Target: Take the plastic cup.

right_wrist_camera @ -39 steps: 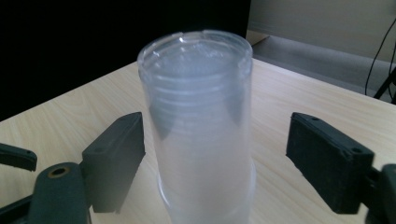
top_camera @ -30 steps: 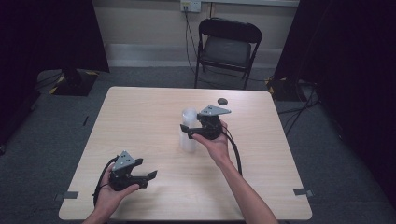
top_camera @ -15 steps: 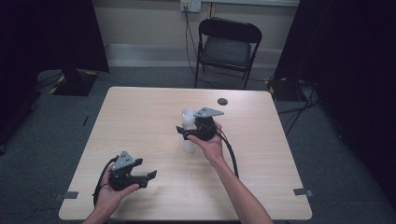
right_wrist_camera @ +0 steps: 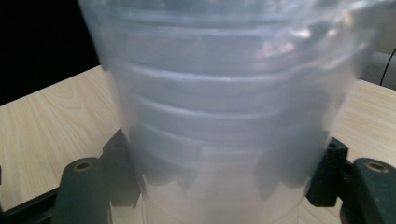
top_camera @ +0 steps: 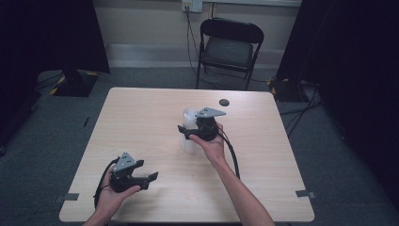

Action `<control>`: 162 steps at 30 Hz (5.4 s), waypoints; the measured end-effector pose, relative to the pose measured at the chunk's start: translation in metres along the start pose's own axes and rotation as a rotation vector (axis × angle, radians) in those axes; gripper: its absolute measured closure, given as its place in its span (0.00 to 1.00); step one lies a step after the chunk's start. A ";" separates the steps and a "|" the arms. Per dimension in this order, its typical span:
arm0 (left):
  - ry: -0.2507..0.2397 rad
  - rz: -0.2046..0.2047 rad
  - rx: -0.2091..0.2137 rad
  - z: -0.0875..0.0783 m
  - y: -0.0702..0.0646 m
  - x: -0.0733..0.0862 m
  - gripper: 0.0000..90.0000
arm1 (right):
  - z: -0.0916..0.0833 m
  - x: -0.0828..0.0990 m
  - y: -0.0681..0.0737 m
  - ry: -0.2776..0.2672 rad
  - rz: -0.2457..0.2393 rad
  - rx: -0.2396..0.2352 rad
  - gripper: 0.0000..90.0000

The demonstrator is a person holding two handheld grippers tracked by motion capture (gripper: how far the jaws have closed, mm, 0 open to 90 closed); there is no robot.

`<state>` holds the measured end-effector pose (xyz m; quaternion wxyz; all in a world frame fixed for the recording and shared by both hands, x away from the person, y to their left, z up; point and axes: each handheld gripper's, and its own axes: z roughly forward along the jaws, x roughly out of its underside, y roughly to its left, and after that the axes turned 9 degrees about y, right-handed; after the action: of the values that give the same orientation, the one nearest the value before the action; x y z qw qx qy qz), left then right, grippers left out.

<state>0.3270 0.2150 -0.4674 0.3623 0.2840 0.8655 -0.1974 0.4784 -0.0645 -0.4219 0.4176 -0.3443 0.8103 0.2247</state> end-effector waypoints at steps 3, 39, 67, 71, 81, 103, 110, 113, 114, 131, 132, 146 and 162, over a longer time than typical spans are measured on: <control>-0.001 0.000 -0.001 0.000 0.000 0.000 0.25 | 0.000 -0.001 0.000 0.000 0.005 0.001 0.32; 0.006 0.003 -0.005 0.001 0.000 0.000 0.25 | -0.020 -0.027 0.000 -0.073 0.010 -0.006 0.36; -0.002 0.008 0.005 0.001 -0.001 0.000 0.25 | -0.046 -0.050 0.002 -0.142 0.019 -0.008 0.37; -0.004 0.010 0.002 0.000 -0.001 -0.001 0.25 | -0.050 -0.051 -0.001 -0.139 0.041 -0.017 0.37; -0.003 0.016 -0.016 0.000 0.000 -0.001 0.25 | -0.063 -0.055 0.002 -0.176 0.060 -0.034 0.38; -0.010 0.047 -0.006 0.000 -0.004 -0.002 0.22 | -0.092 -0.041 -0.009 -0.172 0.120 -0.046 0.40; -0.029 0.050 0.013 0.001 -0.009 -0.006 0.18 | -0.106 -0.028 -0.011 -0.175 0.147 -0.040 0.40; -0.061 0.033 0.026 0.001 -0.009 -0.007 0.21 | -0.107 -0.022 -0.011 -0.165 0.160 -0.043 0.40; -0.075 0.036 0.026 0.001 -0.009 -0.007 0.22 | -0.108 -0.019 -0.012 -0.164 0.166 -0.045 0.40; -0.139 0.077 0.091 0.006 -0.022 -0.031 0.32 | -0.111 0.019 -0.005 -0.117 0.217 -0.087 0.40; -0.135 0.089 0.087 0.007 -0.023 -0.035 0.32 | -0.111 0.020 -0.006 -0.114 0.216 -0.087 0.40; -0.121 0.202 0.133 0.030 -0.040 -0.072 0.29 | -0.119 0.034 0.000 -0.103 0.266 -0.138 0.40; -0.164 0.197 0.262 0.052 -0.065 -0.081 0.28 | -0.132 0.065 0.009 -0.106 0.320 -0.168 0.40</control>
<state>0.3592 0.1090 -0.4329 0.4094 0.3952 0.7678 -0.2945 0.3759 -0.1685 -0.4031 0.3881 -0.2324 0.8100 0.3731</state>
